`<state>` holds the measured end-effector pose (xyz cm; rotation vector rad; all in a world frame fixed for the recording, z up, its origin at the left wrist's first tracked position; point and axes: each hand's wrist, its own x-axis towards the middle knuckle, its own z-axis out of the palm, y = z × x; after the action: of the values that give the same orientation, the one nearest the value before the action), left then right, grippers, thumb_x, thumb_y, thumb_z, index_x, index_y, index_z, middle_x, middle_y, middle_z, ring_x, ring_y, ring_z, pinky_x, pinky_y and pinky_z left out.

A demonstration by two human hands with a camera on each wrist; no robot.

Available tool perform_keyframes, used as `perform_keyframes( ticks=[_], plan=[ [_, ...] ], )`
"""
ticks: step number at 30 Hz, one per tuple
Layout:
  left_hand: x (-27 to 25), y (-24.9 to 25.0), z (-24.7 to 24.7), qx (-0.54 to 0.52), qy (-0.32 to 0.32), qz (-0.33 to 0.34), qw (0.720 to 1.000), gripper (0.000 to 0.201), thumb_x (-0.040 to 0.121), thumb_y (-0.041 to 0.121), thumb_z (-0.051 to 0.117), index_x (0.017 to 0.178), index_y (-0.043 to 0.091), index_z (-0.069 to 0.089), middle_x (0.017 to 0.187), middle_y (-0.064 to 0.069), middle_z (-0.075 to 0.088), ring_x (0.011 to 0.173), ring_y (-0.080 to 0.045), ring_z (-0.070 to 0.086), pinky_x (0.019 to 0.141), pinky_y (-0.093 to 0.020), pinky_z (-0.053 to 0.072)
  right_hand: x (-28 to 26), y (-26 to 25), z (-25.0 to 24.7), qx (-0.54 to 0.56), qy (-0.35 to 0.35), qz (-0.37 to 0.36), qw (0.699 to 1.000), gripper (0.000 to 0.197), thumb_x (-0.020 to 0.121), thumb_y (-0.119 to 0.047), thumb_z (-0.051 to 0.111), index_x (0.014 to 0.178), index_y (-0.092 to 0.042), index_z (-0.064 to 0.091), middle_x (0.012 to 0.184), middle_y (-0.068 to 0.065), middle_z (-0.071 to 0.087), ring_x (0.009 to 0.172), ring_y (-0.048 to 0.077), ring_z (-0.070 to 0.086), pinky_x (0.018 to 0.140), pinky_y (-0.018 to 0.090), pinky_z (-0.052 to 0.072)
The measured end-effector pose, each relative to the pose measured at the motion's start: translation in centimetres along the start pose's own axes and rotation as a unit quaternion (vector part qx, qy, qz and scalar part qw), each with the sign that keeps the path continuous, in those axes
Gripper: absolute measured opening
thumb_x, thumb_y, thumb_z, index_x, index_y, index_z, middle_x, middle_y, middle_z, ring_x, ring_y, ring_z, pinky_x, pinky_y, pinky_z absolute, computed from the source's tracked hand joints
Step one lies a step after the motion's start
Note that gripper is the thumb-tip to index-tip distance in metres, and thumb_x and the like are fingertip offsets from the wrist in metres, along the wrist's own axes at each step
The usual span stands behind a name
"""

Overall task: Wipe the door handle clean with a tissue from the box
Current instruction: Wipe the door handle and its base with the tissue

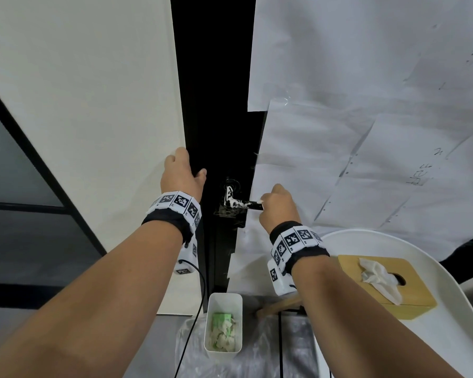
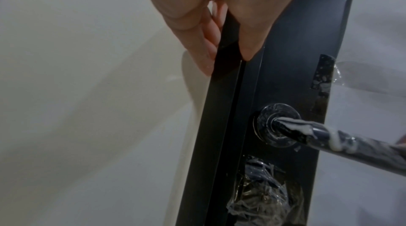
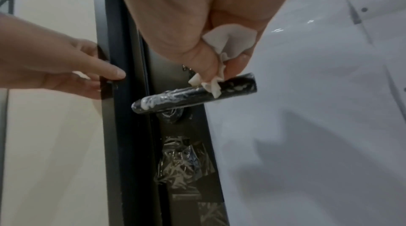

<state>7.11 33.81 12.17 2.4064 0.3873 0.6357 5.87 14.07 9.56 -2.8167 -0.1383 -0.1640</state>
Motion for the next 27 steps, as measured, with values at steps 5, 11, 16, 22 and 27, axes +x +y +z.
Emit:
perform_keyframes(
  ticks=[5,11,16,22,27],
  plan=[
    [0.0,0.0,0.0,0.001,-0.003,0.000,1.000,0.032,0.085,0.025,0.067,0.099,0.010,0.042,0.092,-0.005,0.044,0.067,-0.026,0.047,0.058,-0.031,0.038,0.0,-2.0,0.5,0.015,-0.018,-0.046,0.999,0.035,0.081,0.011,0.048,0.111,0.002,0.064,0.109,0.015,0.051,0.099,0.032,0.055,0.079,0.034,0.050],
    [0.1,0.0,0.0,0.000,-0.005,-0.001,1.000,0.033,0.085,0.026,0.067,0.098,0.010,0.041,0.093,-0.007,0.046,0.066,-0.026,0.047,0.057,-0.031,0.039,0.1,-1.7,-0.8,0.125,-0.003,0.025,0.992,0.023,0.094,-0.012,0.046,0.106,-0.020,0.064,0.092,0.005,0.061,0.086,0.025,0.059,0.070,0.029,0.046],
    [0.1,0.1,0.1,0.003,-0.006,-0.007,1.000,0.033,0.085,0.026,0.068,0.099,0.010,0.041,0.093,-0.006,0.046,0.067,-0.026,0.048,0.057,-0.031,0.039,0.5,-0.3,-1.4,0.122,0.029,0.062,0.990,0.021,0.093,-0.023,0.048,0.098,-0.024,0.069,0.099,0.007,0.063,0.096,0.028,0.059,0.081,0.039,0.052],
    [0.0,0.1,0.0,0.008,-0.006,-0.006,1.000,0.034,0.085,0.025,0.068,0.101,0.009,0.042,0.091,-0.005,0.043,0.068,-0.026,0.048,0.057,-0.032,0.039,0.3,1.3,-1.4,0.019,0.046,0.083,0.995,0.023,0.088,-0.018,0.054,0.100,-0.025,0.072,0.112,0.005,0.051,0.109,0.028,0.047,0.082,0.034,0.041],
    [0.1,0.1,0.0,0.007,-0.006,-0.006,1.000,0.034,0.085,0.025,0.067,0.101,0.009,0.042,0.092,-0.005,0.043,0.066,-0.026,0.047,0.057,-0.032,0.038,0.6,0.5,-1.0,0.045,0.008,0.066,0.997,0.026,0.085,-0.001,0.050,0.104,-0.005,0.068,0.112,0.012,0.050,0.096,0.033,0.058,0.078,0.034,0.050]
  ],
)
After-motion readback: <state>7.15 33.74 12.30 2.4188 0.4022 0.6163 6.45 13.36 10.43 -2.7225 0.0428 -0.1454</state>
